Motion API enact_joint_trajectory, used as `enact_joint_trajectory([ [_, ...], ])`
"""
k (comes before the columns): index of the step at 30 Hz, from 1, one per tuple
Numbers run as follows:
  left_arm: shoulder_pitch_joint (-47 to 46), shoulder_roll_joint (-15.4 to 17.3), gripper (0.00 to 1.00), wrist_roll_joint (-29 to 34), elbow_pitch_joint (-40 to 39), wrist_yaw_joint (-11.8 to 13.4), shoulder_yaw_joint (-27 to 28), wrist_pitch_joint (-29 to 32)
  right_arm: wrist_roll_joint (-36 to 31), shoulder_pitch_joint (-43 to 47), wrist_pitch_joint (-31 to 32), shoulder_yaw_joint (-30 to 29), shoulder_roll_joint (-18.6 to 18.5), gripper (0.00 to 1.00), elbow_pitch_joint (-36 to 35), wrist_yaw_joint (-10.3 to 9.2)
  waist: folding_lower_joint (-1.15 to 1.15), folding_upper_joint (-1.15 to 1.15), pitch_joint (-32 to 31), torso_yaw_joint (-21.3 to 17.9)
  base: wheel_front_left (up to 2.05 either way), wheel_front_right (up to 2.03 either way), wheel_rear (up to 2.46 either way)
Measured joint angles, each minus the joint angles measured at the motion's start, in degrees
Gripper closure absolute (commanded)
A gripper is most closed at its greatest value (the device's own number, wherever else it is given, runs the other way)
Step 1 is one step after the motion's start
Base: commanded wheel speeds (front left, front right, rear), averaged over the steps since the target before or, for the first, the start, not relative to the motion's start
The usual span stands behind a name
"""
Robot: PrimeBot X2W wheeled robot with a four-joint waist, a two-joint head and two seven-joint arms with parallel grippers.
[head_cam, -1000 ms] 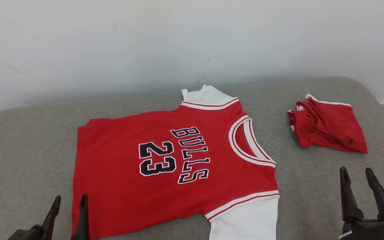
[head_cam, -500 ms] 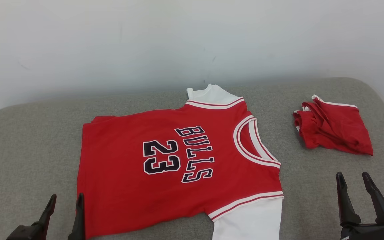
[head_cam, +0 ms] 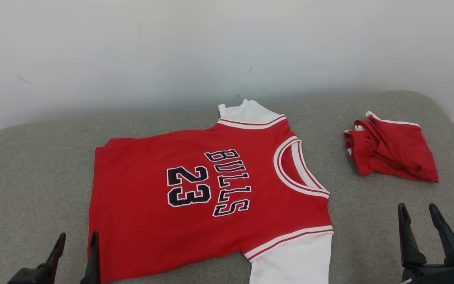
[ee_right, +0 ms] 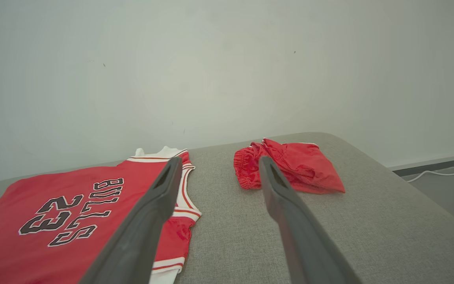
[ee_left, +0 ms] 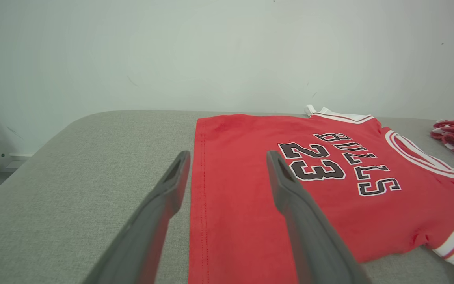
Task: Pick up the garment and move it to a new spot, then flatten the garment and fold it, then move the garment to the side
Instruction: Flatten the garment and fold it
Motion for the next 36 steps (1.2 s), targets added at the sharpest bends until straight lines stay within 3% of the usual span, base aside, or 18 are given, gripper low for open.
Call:
enact_joint_trajectory([
  [36, 1.06, -1.44, 0.00, 1.99, -1.90, 0.00, 1.86, 5.05, -1.86, 0.23, 3.42, -1.58, 1.24, 0.00, -0.71, -0.14, 0.00, 0.00, -0.49, 0.23, 0.00, 0.00, 0.00],
])
